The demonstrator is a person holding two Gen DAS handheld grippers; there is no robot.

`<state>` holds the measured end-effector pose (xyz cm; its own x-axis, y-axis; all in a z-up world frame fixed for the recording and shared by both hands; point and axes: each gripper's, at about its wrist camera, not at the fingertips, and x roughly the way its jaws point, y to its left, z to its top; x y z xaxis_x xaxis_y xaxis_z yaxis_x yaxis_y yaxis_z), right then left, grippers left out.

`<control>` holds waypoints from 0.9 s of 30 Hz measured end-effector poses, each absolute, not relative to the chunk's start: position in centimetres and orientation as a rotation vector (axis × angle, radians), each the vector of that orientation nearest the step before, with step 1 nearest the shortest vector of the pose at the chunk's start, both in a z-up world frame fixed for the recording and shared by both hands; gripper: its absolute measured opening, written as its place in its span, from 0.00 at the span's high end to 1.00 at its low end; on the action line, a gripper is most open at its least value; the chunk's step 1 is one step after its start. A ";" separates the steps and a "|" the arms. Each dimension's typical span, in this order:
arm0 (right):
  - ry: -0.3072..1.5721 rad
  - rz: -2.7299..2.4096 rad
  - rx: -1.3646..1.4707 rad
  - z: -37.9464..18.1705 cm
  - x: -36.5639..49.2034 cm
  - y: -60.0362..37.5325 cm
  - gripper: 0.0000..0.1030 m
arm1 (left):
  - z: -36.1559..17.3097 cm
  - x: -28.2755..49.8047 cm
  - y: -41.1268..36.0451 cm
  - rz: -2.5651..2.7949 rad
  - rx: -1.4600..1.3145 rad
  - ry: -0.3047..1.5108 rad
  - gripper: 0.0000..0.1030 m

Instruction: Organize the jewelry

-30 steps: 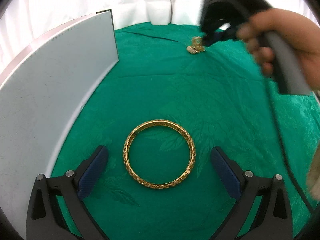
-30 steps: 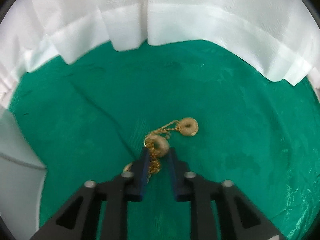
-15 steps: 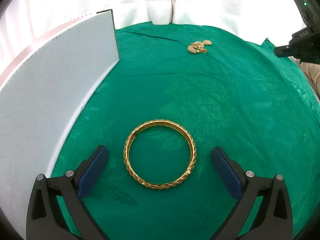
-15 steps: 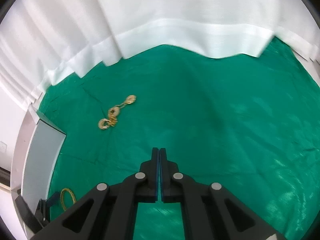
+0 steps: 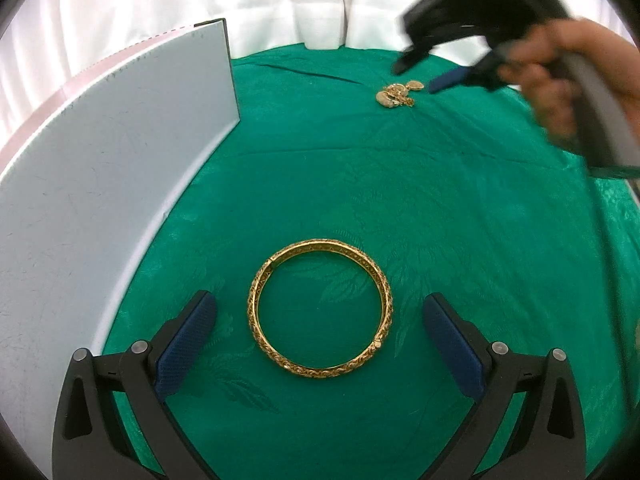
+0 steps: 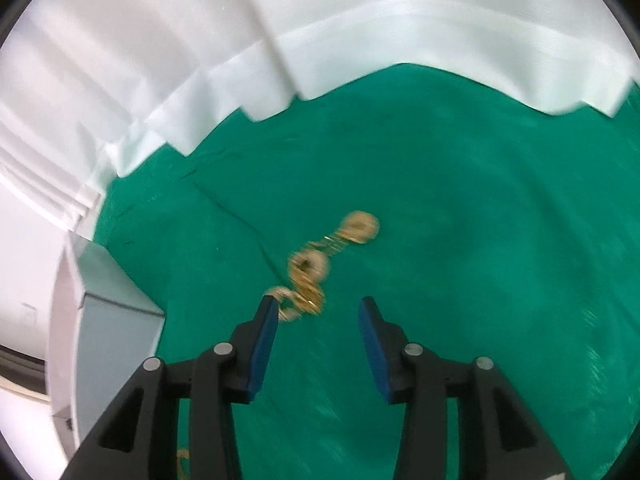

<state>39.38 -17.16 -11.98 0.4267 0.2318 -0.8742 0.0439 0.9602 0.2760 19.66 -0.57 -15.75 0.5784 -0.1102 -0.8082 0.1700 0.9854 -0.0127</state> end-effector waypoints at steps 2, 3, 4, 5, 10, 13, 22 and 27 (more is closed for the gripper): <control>1.131 0.083 0.223 -12.8 40.3 -15.4 0.58 | -15.7 19.7 -0.6 -0.164 0.069 0.940 0.01; 1.152 0.061 0.197 -13.5 40.5 -14.6 0.60 | -15.8 19.7 -0.6 -0.164 0.068 0.940 0.01; 1.166 0.046 0.178 -14.0 40.3 -14.2 0.62 | -15.8 19.6 -0.6 -0.164 0.068 0.940 0.01; 1.139 0.031 0.143 -13.8 40.0 -13.8 0.70 | -15.7 19.6 -0.6 -0.165 0.067 0.940 0.01; 1.082 0.065 0.116 -11.0 37.5 -14.7 0.81 | -15.7 19.6 -0.6 -0.164 0.067 0.939 0.01; 1.044 0.108 0.143 -8.4 35.6 -16.7 1.00 | -15.7 19.6 -0.6 -0.163 0.069 0.939 0.01; 1.063 0.150 0.103 -4.8 32.9 -19.5 0.88 | -15.7 19.6 -0.6 -0.147 0.065 0.936 0.00; 1.090 0.189 0.170 -7.7 35.6 -18.0 0.51 | -15.6 19.6 -0.6 -0.147 0.064 0.936 0.00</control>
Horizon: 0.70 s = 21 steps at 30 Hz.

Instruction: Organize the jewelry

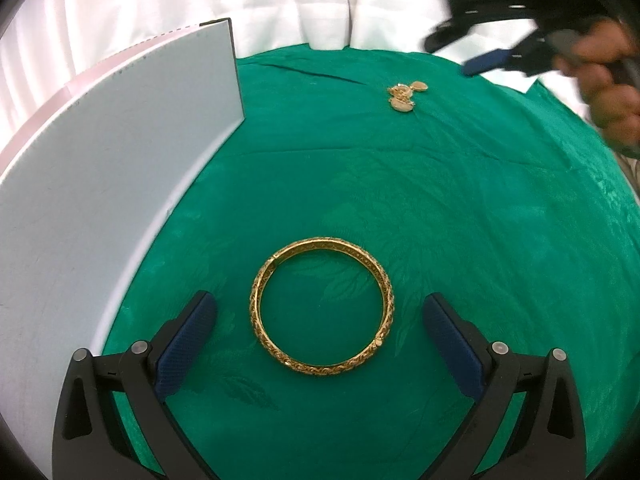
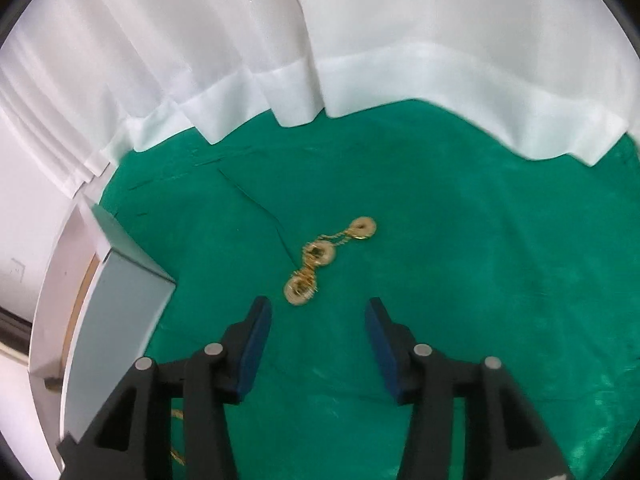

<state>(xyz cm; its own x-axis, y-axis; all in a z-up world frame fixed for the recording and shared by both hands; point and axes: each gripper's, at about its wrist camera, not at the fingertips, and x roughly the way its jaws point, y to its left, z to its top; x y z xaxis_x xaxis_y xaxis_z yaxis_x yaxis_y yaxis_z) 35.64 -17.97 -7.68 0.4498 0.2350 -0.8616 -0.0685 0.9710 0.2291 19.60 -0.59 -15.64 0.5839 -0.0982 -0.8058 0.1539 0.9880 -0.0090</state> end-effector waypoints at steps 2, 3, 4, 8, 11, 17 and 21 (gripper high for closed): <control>1.083 0.169 0.172 -8.8 37.0 -16.9 0.51 | -15.6 19.6 -0.6 -0.147 0.064 0.936 0.00; 1.085 0.161 0.173 -9.4 37.5 -16.4 0.52 | -15.6 19.6 -0.6 -0.147 0.064 0.936 0.00; 1.088 0.144 0.177 -9.9 38.1 -16.0 0.52 | -15.6 19.6 -0.6 -0.147 0.064 0.936 0.00; 1.120 0.101 0.152 -12.8 39.7 -14.6 0.58 | -15.6 19.6 -0.6 -0.147 0.063 0.935 0.00; 1.103 0.061 0.058 -13.3 39.1 -13.9 0.93 | -15.7 19.6 -0.6 -0.149 0.062 0.935 0.00; 1.015 0.145 0.141 -8.4 36.3 -16.5 0.93 | -15.4 19.3 -0.5 -0.161 0.060 0.952 0.03; 0.962 0.221 0.144 -4.2 32.9 -18.2 0.93 | -14.6 18.2 -0.3 -0.179 0.074 0.954 0.32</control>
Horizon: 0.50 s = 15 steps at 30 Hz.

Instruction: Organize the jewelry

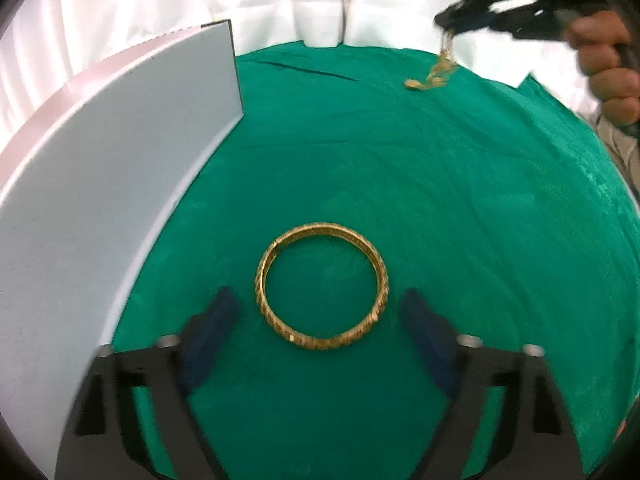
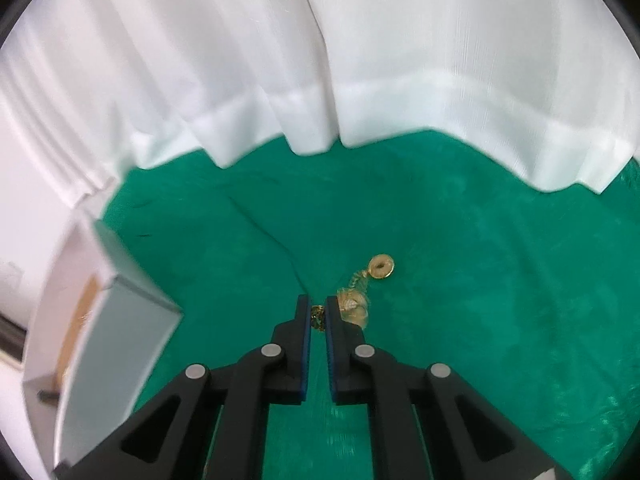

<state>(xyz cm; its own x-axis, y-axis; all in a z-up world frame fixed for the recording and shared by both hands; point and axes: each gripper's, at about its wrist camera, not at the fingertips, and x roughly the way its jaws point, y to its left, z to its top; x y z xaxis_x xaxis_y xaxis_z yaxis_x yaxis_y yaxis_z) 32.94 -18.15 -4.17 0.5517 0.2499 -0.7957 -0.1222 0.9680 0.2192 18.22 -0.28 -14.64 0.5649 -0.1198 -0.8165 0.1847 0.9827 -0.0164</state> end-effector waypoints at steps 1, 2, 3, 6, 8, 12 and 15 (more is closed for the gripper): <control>0.949 0.237 0.142 -3.4 32.2 -18.5 0.93 | -14.4 18.0 -0.2 -0.192 0.073 0.953 0.37; 0.938 0.246 0.138 -2.8 31.5 -18.7 0.93 | -14.2 17.8 -0.1 -0.207 0.070 0.953 0.40; 0.922 0.256 0.133 -1.9 30.5 -18.9 0.93 | -14.0 17.6 0.0 -0.228 0.060 0.946 0.40; 0.885 0.294 0.134 -0.1 27.8 -19.5 0.93 | -13.4 17.1 0.3 -0.237 0.049 0.913 0.46; 0.859 0.315 0.132 1.1 25.5 -20.2 0.93 | -13.0 16.9 0.4 -0.240 0.047 0.892 0.46; 0.841 0.352 0.135 2.5 22.8 -20.8 0.93 | -12.1 16.3 0.1 -0.239 0.041 0.870 0.46; 0.832 0.371 0.130 3.2 21.7 -20.7 0.93 | -11.7 15.8 0.1 -0.245 0.042 0.869 0.47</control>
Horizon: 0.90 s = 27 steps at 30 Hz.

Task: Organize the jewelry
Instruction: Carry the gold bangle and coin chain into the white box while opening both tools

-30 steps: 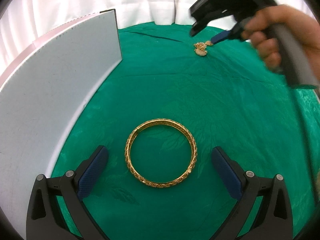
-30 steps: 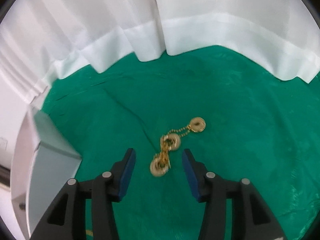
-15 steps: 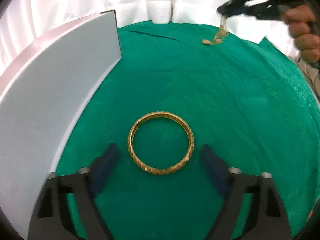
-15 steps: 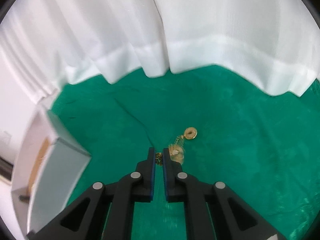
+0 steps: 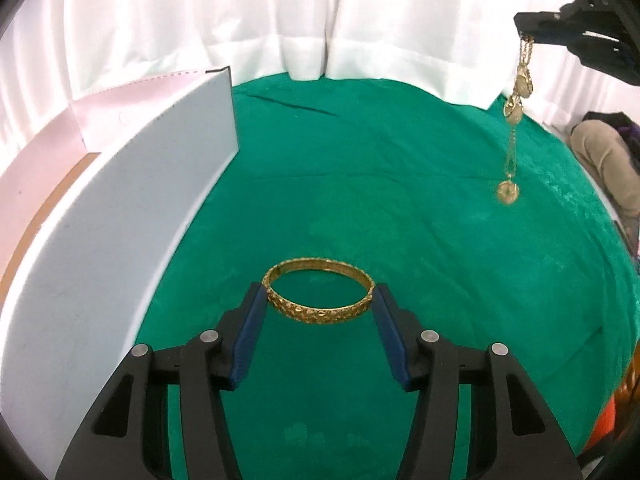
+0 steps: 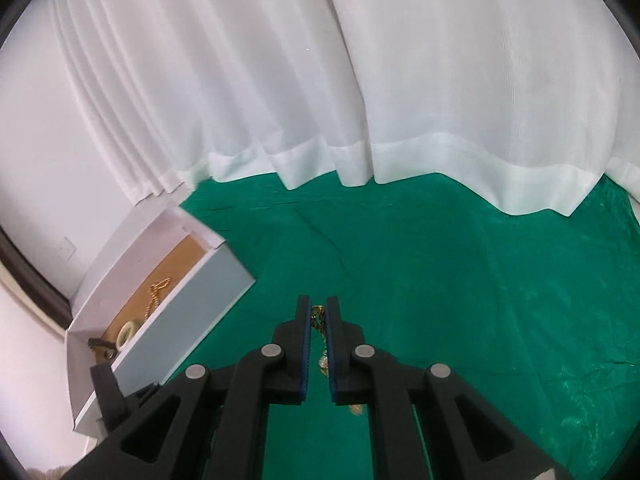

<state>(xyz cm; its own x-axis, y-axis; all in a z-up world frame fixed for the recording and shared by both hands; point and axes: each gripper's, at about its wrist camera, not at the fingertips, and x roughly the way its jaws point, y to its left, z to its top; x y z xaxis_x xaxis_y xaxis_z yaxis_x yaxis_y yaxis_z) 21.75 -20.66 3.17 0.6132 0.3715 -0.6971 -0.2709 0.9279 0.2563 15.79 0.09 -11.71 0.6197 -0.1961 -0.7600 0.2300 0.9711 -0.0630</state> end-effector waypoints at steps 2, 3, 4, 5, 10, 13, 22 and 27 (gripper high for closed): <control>0.827 0.387 0.128 3.8 20.7 -20.7 0.93 | -11.4 15.4 0.2 -0.251 0.033 0.863 0.47; 0.823 0.396 0.122 4.1 20.3 -20.5 0.93 | -11.0 15.1 0.5 -0.249 0.022 0.860 0.47; 0.818 0.405 0.119 4.4 20.0 -20.3 0.93 | -10.7 14.8 0.7 -0.249 0.009 0.858 0.47; 0.815 0.414 0.119 4.7 19.7 -20.1 0.93 | -10.4 14.5 1.0 -0.252 -0.003 0.857 0.47; 0.797 0.472 0.102 6.4 18.7 -18.3 0.93 | -6.9 12.1 2.2 -0.262 -0.055 0.834 0.47; 0.783 0.533 0.095 8.1 18.4 -16.3 0.93 | -4.0 10.1 3.9 -0.267 -0.102 0.822 0.47; 0.730 0.740 0.075 13.1 19.5 -7.2 0.93 | 7.2 3.8 14.2 -0.119 -0.173 0.693 0.46; 0.716 0.839 0.042 14.2 20.7 -0.7 0.93 | 7.7 3.0 20.3 0.058 -0.157 0.693 0.48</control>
